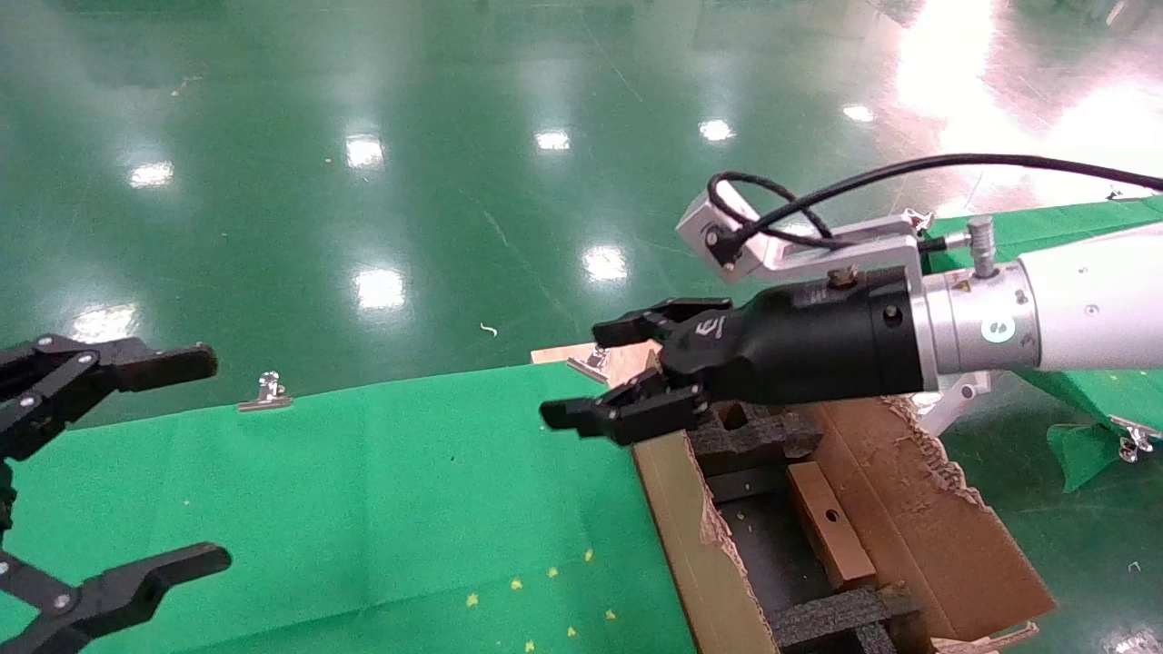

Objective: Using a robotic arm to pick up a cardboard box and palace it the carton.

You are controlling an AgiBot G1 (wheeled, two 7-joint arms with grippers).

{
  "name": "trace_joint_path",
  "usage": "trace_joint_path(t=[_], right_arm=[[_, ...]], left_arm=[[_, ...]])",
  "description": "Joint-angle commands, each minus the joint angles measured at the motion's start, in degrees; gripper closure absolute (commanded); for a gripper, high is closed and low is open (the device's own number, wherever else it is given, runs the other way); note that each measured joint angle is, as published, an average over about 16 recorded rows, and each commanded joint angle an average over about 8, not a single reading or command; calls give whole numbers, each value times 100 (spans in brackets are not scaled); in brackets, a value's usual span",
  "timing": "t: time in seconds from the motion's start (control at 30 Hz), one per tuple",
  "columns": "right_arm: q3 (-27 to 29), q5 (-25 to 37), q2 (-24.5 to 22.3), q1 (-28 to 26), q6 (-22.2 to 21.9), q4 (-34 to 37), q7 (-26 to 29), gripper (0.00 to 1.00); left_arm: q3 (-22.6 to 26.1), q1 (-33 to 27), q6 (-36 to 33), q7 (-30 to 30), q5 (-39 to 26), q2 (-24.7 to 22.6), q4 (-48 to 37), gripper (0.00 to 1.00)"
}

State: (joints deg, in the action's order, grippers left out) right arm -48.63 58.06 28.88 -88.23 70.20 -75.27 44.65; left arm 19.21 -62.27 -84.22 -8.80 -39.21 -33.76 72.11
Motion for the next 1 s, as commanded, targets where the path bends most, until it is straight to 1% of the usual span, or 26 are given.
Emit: trace_joint_path(t=[0.03, 0.8, 0.9, 1.0], right_arm=[[232, -115, 44, 190, 110, 12, -241, 0], [2889, -1435, 544, 2362, 1373, 149, -3003, 0], [3172, -1574, 596, 2593, 1505, 163, -3293, 0], [3378, -1676, 634, 2761, 1601, 174, -3474, 0]], left_arm=[[0, 0, 0, 0, 0, 0, 0, 0], [2, 0, 1, 1, 1, 1, 0, 0], [2, 0, 1, 1, 1, 1, 0, 0], [1, 1, 2, 1, 2, 1, -1, 0]])
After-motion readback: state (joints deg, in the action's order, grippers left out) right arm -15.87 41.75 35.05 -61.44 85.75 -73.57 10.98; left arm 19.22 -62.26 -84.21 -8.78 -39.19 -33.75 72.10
